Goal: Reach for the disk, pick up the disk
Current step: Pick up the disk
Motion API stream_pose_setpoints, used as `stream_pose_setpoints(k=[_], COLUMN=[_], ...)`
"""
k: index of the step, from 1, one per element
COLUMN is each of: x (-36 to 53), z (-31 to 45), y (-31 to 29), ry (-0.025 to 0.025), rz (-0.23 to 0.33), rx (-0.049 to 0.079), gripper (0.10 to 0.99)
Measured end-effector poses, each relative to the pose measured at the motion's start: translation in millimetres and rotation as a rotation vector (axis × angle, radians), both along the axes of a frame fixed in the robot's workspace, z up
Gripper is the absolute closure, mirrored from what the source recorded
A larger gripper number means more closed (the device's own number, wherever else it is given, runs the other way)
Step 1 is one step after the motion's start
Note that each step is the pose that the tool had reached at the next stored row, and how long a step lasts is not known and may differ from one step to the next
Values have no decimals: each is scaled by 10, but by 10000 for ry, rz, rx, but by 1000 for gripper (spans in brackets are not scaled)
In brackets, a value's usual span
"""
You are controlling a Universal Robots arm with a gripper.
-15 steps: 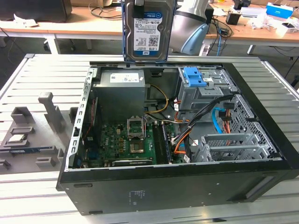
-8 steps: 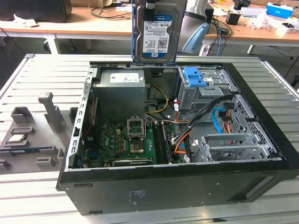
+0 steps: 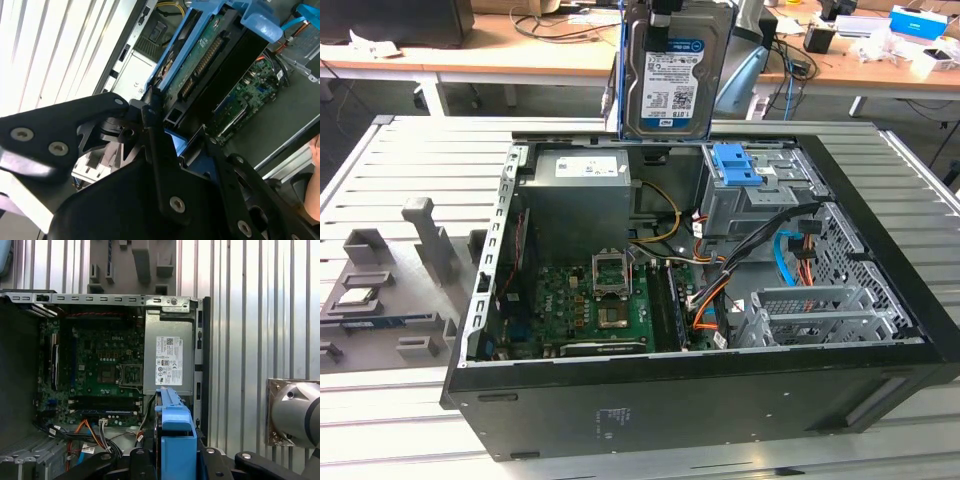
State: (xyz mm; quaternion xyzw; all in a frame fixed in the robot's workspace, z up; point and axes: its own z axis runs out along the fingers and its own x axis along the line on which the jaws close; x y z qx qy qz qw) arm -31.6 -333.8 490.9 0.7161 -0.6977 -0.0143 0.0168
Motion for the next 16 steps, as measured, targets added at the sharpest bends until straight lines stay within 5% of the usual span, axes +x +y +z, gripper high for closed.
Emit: stream_pose_setpoints(k=[6,16], x=[1,1], z=[0,0], y=[-22,-231], ry=[0,0], rz=[2,1], rx=[1,0], gripper=[718,718])
